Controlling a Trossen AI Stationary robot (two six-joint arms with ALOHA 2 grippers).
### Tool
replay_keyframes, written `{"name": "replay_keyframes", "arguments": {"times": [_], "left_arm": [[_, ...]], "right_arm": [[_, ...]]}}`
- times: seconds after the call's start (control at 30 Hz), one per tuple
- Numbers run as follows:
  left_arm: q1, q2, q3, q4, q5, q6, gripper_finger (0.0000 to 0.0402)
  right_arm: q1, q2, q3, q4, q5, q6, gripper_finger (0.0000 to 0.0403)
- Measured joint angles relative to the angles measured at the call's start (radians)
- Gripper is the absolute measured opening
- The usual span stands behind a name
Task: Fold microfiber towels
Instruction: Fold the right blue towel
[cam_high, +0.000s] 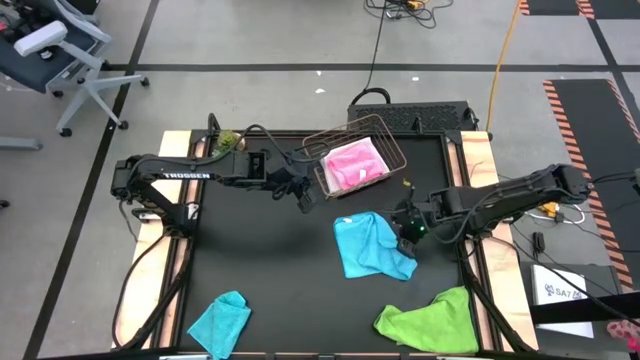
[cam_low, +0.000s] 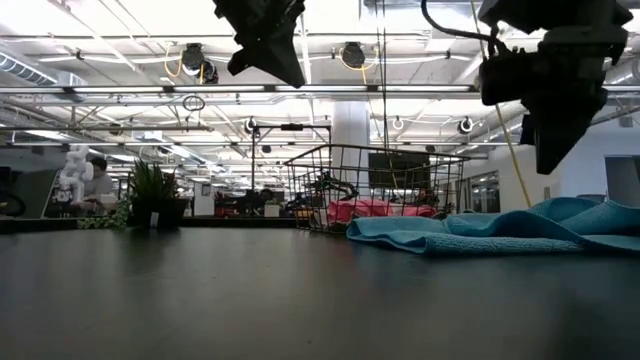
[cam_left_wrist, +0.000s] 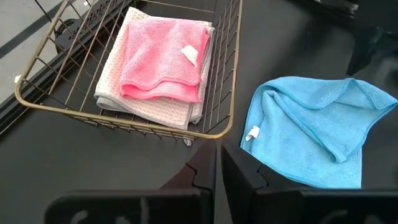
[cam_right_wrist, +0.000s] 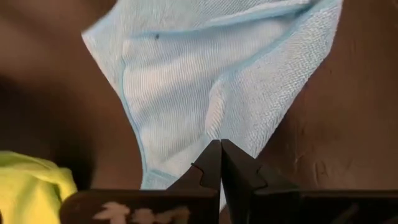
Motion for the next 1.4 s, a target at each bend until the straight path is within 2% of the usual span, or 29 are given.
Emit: {"name": "replay_keyframes", "arguments": {"times": [0.1,0.33,0.67,0.8,0.97,1.2,1.4], "left_arm": [[0.000,0.000,0.000,0.000,0.000,-0.001,0.0026],[0.000,0.000,0.000,-0.001,0.000,-0.002,0.0026],[0.000,0.000,0.000,-0.001,0.000,-0.007,0.0026],[0.000,0.000,0.000,-0.001,0.000,-0.008,0.0026],[0.000,0.000,0.000,-0.022,0.000,-0.047,0.0026],[-0.015,0.027,0.000,-0.109,0.000,-0.240,0.0026],[-0.064,0.136,0.001,0.013,0.069,-0.317,0.0026]], "right_arm": [[0.007,0.027,0.009,-0.021,-0.006,-0.040,0.0000],[0.007,0.099,0.010,-0.018,-0.107,-0.142,0.0010],[0.006,0.127,0.010,0.035,-0.107,-0.185,0.0115],[0.006,0.130,0.010,0.071,-0.094,-0.230,0.0140],[0.006,0.168,0.010,0.081,-0.051,-0.264,0.0145],[0.006,0.231,0.010,0.090,-0.054,-0.292,0.0144],[0.002,0.234,0.010,0.127,-0.053,-0.293,0.0142]]}}
